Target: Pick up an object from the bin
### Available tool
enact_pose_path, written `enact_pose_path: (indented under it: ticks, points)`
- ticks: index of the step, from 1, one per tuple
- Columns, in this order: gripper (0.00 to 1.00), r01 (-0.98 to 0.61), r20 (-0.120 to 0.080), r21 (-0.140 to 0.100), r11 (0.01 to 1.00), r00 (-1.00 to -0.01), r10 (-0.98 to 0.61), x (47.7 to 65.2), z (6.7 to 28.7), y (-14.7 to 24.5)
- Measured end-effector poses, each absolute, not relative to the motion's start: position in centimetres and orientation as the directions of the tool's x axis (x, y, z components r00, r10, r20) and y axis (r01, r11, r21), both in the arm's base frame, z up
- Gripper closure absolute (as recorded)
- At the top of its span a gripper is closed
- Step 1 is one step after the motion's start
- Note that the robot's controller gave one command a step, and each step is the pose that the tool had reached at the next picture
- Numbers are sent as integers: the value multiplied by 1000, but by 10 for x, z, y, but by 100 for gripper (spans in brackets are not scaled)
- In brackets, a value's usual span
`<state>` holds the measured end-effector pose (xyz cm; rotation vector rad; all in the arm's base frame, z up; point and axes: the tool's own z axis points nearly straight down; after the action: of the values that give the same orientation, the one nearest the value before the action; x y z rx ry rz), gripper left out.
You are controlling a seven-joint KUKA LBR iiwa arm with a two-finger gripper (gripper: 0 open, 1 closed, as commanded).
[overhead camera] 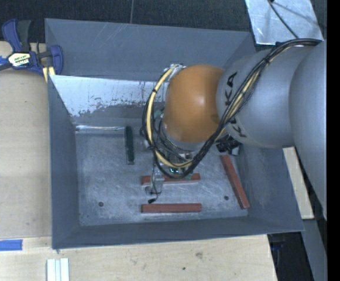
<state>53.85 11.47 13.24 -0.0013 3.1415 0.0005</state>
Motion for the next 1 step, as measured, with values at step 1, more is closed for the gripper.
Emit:
enact_pose_path:
  ticks: [1]
  points:
    - [0, 33, 3, -1, 999, -999, 33, 549, 67, 103]
